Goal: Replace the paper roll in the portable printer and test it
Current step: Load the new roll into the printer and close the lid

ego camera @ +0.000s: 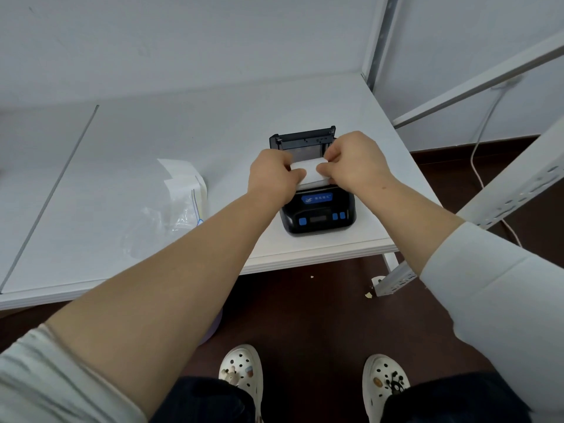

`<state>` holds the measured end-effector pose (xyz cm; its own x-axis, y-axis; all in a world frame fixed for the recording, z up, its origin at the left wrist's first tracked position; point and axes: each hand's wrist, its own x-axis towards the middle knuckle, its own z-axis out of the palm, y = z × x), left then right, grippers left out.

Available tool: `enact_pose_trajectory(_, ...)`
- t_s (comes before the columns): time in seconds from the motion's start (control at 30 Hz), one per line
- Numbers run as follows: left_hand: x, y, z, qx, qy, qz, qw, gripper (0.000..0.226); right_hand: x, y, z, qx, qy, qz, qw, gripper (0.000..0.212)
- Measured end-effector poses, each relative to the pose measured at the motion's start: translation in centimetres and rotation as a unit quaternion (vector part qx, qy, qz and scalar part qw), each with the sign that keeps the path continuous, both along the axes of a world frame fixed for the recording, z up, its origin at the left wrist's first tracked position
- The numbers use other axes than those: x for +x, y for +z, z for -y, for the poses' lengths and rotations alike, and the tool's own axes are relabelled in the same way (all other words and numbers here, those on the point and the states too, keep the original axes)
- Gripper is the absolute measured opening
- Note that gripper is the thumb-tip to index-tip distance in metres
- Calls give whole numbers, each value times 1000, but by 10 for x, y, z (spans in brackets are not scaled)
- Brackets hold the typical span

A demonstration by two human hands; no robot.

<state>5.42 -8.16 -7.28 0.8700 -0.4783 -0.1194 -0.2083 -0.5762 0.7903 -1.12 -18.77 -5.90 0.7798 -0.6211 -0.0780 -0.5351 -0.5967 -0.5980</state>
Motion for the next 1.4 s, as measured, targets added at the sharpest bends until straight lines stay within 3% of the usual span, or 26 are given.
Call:
enact_pose_trajectory(0.3,7,-7,6,94,-50,62,992,25,9,-6,0,-85,32,-85,992,18)
enact_pose_trajectory(0.37,8,-6,7,112,-55,68,990,32,12,-4,1,-94,43,-97,990,12)
enact_pose_trajectory(0.4,8,-5,8,123,-62,72,988,34,13,-4,2,-97,48,-103,989,13)
enact_pose_trajectory(0.47,8,-2,9,133,-73,71,986,13,15,-2,2,-107,56,-114,986,18)
enact_pose_trajectory(0.57,6,-1,8,136,-85,87,983,30,16,-3,3,-122,56,-120,984,21)
enact_pose_trajectory(0.73,2,0,10,197,-115,146,963,15,7,-3,4,-118,75,-90,986,35)
enact_pose_trajectory(0.93,-2,0,7,213,-141,170,952,19,0,2,6,-78,101,-93,987,39)
enact_pose_trajectory(1.03,-3,-1,7,190,-139,151,960,23,0,3,9,-83,105,-81,988,40)
enact_pose_trajectory(1.13,-5,-2,6,190,-146,189,952,28,-2,0,10,-100,122,-59,986,32)
enact_pose_trajectory(1.23,-5,-8,5,197,-136,237,942,18,-6,-3,9,-110,128,-10,986,24)
enact_pose_trajectory(1.4,0,-18,4,208,-156,288,922,23,-4,5,18,-116,33,146,982,35)
